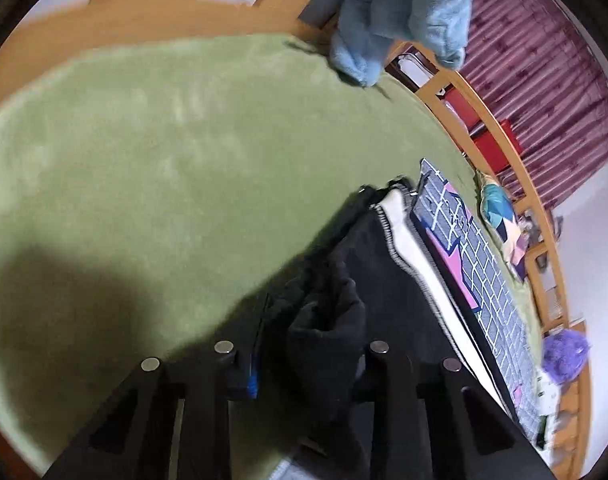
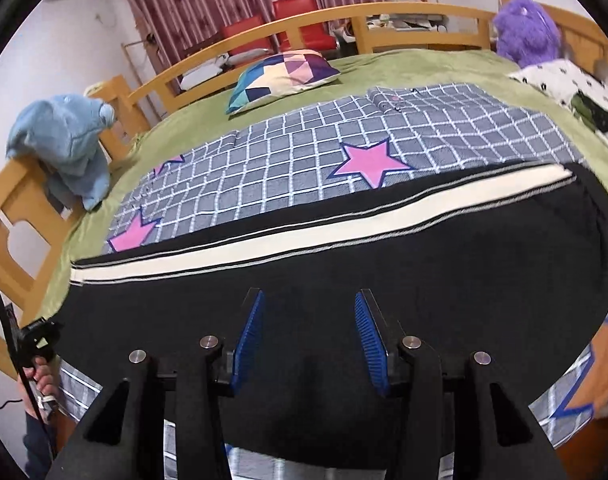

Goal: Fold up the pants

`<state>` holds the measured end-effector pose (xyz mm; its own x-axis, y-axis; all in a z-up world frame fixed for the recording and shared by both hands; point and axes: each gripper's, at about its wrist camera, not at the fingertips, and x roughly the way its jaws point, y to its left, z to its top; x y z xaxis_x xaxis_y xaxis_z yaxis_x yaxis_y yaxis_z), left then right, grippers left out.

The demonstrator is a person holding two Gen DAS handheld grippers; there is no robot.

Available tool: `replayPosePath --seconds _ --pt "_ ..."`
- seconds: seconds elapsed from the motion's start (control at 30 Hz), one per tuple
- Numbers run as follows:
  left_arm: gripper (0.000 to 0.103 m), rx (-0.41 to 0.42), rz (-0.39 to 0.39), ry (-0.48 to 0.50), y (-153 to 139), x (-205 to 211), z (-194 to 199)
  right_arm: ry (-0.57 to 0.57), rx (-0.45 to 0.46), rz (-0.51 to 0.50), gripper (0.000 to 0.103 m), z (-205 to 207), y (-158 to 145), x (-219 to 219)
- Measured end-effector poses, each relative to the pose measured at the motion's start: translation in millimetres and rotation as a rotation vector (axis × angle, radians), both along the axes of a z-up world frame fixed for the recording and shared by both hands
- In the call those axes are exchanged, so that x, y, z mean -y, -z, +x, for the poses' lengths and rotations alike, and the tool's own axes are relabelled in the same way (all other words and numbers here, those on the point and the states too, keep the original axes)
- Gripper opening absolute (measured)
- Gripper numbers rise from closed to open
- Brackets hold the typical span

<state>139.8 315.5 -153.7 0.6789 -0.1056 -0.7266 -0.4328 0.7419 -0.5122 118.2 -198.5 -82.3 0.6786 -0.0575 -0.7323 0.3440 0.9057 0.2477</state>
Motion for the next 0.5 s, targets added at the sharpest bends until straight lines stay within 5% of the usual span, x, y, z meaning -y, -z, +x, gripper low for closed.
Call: replayPosePath --seconds 0.1,0.3,0.5 --pt "0.025 0.059 0.145 0.066 -55.7 28.1 -3.7 -0.018 -0.01 -0.023 0.047 -0.2 -5.7 -14.2" --pt "0.023 0.204 0.298 0.263 -146.0 122.7 -6.5 -0.038 0.041 -0.064 0.047 -15.2 -11.0 -29.7" --pt "0.022 0.271 0.411 0.515 -176.2 261.1 -18.6 -0.022 -0.019 -0.013 0.048 -35.2 2.7 6.0"
